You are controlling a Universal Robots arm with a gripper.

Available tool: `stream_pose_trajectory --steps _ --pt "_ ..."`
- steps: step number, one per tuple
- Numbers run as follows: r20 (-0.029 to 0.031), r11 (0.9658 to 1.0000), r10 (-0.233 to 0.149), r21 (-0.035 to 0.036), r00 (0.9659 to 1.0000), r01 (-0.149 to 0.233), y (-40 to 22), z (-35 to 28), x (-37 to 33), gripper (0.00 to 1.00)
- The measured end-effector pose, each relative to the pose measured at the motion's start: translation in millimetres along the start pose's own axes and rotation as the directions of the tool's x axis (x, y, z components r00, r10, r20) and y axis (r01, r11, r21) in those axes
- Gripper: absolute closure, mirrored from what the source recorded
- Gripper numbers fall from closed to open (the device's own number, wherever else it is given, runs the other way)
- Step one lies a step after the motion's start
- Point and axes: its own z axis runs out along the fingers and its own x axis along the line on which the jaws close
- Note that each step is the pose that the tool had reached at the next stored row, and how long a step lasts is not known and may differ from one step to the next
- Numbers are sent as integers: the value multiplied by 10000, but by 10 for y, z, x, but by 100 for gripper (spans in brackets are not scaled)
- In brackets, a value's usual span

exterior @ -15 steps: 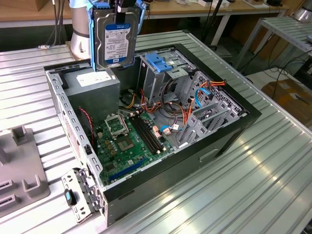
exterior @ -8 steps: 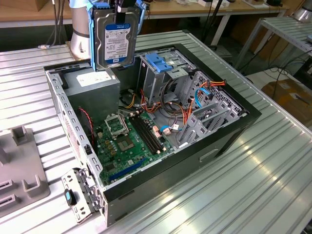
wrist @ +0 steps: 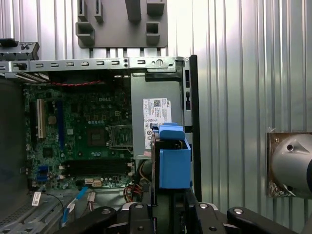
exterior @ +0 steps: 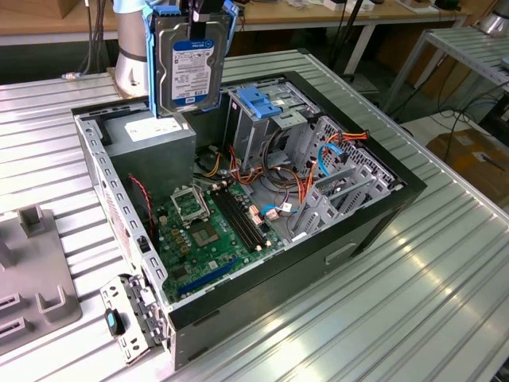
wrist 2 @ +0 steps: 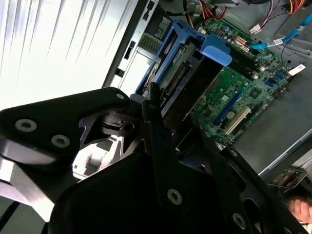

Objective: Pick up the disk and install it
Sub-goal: 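Pick up the disk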

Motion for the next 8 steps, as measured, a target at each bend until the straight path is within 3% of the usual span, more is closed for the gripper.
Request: stream_pose_trajectory --steps 4,8 --pt "0 10000 -2 0 10000 2 -16 0 1 65" --pt "0 10000 0 0 10000 0 -111 -1 -3 65"
